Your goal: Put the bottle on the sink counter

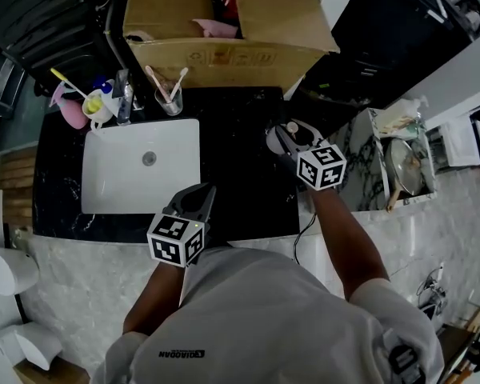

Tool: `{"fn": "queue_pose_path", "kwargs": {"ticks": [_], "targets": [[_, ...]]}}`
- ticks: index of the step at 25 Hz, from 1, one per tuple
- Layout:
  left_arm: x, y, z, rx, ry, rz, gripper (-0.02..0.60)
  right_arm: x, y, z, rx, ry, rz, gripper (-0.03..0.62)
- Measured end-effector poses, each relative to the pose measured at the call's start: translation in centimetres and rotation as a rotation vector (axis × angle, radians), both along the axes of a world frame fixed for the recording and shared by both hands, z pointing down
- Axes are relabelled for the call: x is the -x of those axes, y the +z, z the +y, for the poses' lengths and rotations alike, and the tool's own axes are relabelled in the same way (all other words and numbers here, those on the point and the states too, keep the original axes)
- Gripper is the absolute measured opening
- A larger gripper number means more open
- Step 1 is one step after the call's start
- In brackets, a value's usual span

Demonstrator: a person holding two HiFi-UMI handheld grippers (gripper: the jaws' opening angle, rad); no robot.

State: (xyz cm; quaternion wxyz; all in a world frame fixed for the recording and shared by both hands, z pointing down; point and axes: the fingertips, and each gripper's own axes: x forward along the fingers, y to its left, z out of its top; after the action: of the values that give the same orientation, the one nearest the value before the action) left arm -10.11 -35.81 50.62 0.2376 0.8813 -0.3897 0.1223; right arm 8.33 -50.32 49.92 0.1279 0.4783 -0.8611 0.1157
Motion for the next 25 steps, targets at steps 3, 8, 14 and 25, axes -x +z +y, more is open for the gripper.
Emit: {"fn": "queue_pose_path", "kwargs": {"ticks": [3, 8, 14, 25], "targets": [[0.6, 0.1, -0.5, 0.008, -0.007, 0.004, 0.012, 0.3, 0.9, -1.9, 0.014, -0.002, 0.016, 0.152], [2.0, 0.9, -1.4, 0.03, -0.029, -0.003, 0.012, 0.7, 2.8, -4.8, 0.041, 0.007, 0.045, 0.152], [3.1, 1.2, -2.3, 0.045, -0.042, -0.017, 0.012, 0.3, 4.1, -8.2, 0.044, 0.035, 0.064, 0.152], [4.7, 1.8, -3.2, 0.07, -0.07, -0.028, 0.012, -0.8, 5.1, -12.8, 0.045, 0.084, 0.077, 0.152]]}}
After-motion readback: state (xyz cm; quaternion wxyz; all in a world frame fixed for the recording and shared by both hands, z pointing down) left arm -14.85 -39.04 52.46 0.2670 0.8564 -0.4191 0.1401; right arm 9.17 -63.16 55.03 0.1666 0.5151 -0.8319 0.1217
